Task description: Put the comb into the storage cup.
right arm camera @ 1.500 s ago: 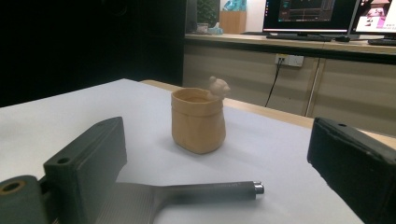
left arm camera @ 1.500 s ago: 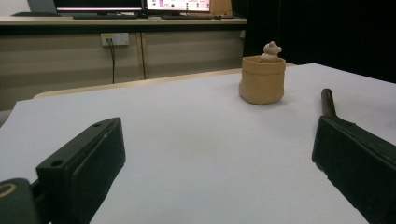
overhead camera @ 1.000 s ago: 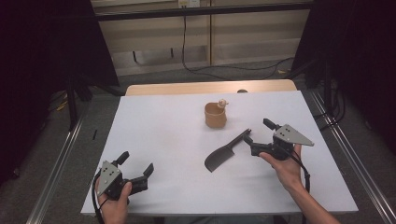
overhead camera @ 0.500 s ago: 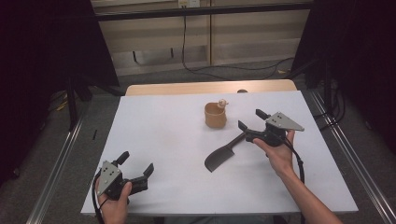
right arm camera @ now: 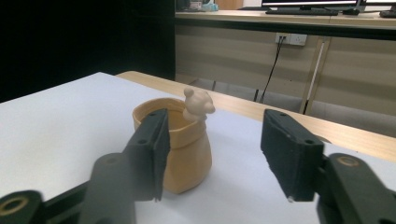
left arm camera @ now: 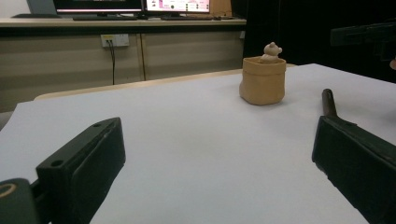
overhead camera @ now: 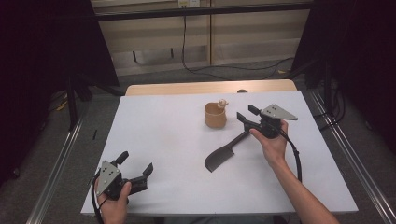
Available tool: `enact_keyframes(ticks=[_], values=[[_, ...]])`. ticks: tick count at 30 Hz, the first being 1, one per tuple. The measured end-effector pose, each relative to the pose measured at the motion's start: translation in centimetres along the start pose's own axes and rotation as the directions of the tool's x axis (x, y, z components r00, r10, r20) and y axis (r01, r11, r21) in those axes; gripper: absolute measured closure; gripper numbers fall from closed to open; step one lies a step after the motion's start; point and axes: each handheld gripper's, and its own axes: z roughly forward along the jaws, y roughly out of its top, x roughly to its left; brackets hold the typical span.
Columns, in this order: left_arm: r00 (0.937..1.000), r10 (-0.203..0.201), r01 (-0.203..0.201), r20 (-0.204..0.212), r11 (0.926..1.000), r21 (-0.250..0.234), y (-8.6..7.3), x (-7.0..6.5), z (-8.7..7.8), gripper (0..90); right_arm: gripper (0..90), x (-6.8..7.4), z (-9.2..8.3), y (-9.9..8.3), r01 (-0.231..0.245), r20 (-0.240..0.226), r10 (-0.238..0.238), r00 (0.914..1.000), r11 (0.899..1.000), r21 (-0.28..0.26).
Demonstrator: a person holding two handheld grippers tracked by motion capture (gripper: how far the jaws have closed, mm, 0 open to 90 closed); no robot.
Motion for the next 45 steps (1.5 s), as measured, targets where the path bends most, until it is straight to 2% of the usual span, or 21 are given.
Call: enact_keyframes(ticks=[2,6,11,19,23,33,34,39,40,45], values=[[1.0,0.001,-0.001,0.0,1.0,0.0,0.0,0.0,0.0,2.7,49.3,-0.1,0.1,-0.1,0.001,0.02,-0.001,0.9998,1.0,0.007],[1.0,0.003,-0.003,0.003,1.0,0.0,0.0,-0.1,0.0,2.7,55.7,-0.4,0.2,-0.4,-0.005,0.021,0.005,0.9998,1.0,0.017],[1.0,0.002,-0.002,0.004,1.0,-0.001,0.0,0.0,-0.1,2.7,60.3,-0.3,0.4,-0.6,-0.008,-0.005,0.008,1.0,1.0,-0.001],[1.0,0.002,-0.002,0.004,1.0,-0.001,0.0,0.0,0.0,2.7,81.2,-0.2,0.1,-0.3,0.002,-0.009,-0.002,1.0,1.0,-0.015],[1.0,0.001,-0.001,0.005,1.0,-0.002,0.0,0.0,0.0,2.7,88.1,-0.4,0.0,-0.4,0.004,-0.013,-0.004,0.9999,1.0,0.011],[1.0,0.003,-0.003,0.006,1.0,-0.003,0.1,0.0,0.0,2.7,90.0,-0.7,0.2,-0.3,-0.015,-0.063,0.021,0.9978,0.996,0.088],[1.0,-0.001,0.001,0.001,1.0,-0.007,0.1,0.0,0.0,2.7,90.0,-0.8,0.3,-0.3,-0.02,-0.085,0.03,0.9959,0.993,0.113],[1.0,-0.007,0.007,0.003,1.0,-0.005,0.1,0.1,-0.1,2.7,90.0,-0.8,0.5,-0.2,-0.032,-0.097,0.048,0.9942,0.986,0.165],[1.0,-0.006,0.006,0.002,1.0,-0.005,0.1,0.1,-0.1,2.7,90.0,-0.9,0.7,0.0,-0.029,-0.104,0.05,0.9933,0.98,0.195],[1.0,-0.007,0.007,0.004,1.0,-0.007,0.1,0.1,-0.1,2.7,90.0,-1.0,1.1,0.5,-0.04,-0.121,0.07,0.9902,0.972,0.232]])
